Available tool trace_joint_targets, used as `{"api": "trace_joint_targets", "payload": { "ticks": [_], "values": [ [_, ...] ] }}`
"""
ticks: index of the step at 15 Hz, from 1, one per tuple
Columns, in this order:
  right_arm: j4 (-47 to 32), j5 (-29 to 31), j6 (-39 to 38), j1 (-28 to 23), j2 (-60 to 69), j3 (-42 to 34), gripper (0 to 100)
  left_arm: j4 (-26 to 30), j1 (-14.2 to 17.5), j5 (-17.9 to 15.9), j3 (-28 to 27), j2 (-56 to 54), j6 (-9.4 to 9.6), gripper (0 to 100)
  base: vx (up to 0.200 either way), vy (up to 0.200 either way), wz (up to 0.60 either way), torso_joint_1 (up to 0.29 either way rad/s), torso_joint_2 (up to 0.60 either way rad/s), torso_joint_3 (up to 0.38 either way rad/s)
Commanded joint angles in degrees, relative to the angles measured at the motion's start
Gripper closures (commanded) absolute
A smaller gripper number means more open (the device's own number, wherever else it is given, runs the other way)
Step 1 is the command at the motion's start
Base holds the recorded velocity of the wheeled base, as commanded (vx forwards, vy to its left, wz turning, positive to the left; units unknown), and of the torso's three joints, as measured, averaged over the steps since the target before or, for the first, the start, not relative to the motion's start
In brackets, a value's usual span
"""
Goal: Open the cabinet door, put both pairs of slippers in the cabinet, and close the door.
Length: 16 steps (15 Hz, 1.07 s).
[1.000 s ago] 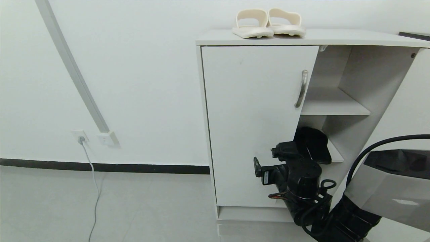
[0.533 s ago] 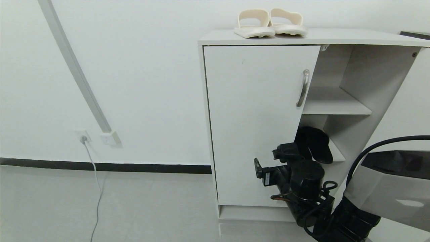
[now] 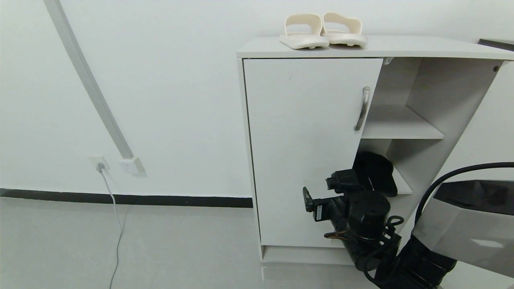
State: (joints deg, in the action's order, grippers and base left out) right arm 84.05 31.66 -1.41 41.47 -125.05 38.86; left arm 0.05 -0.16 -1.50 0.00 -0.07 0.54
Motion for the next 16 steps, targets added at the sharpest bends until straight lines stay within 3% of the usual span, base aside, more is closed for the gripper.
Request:
{"api": "trace_joint_targets", "payload": {
  "ticks": [1,7,16],
  "values": [
    [-0.21,-0.02,0.01,0.01,-0.11,-0.02,0,-0.05,-0.02,0.01,0.0,0.07,-0.01,100,0.0,0.0,0.0,0.012,-0.22,-0.349],
    [-0.29,-0.02,0.01,0.01,-0.11,-0.1,0,-0.05,-0.02,0.01,0.0,0.07,-0.01,100,0.0,0.0,0.0,0.061,-0.47,-0.364],
    [-0.21,-0.02,0.1,0.01,-0.02,-0.1,0,-0.05,-0.02,-0.08,0.0,0.07,-0.01,100,0.0,0.0,0.0,0.148,-0.47,-0.332]
  ]
}}
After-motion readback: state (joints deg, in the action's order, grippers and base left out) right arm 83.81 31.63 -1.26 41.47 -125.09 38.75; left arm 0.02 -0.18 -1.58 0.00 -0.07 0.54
